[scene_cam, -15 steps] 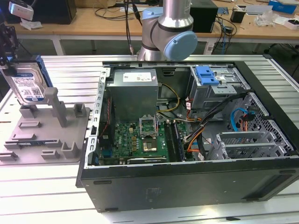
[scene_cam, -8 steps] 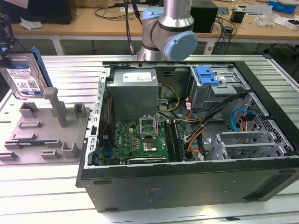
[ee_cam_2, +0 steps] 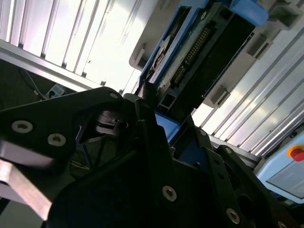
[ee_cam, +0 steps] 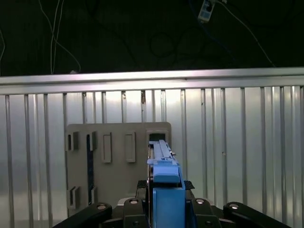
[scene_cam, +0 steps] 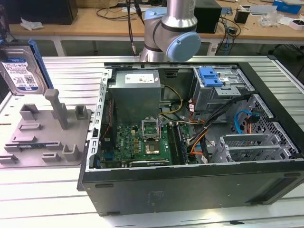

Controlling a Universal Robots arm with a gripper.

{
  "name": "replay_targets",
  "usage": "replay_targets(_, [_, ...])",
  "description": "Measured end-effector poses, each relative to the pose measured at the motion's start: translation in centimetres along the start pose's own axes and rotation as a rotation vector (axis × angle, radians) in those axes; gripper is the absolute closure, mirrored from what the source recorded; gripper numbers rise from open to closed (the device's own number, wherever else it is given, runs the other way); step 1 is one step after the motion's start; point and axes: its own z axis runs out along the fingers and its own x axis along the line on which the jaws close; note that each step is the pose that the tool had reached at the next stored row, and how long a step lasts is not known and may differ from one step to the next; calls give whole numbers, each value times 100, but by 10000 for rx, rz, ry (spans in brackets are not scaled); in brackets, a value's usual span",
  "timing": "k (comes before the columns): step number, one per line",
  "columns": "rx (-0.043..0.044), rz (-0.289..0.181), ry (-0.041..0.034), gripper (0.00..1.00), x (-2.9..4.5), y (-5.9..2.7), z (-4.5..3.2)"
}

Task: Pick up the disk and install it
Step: 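Pick up the disk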

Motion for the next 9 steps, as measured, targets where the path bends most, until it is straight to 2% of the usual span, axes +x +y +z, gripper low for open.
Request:
replay_targets(3, [1, 0, 0, 64, 4, -1, -93])
replay_targets(9, [1, -1, 0, 64, 9, -3, -210])
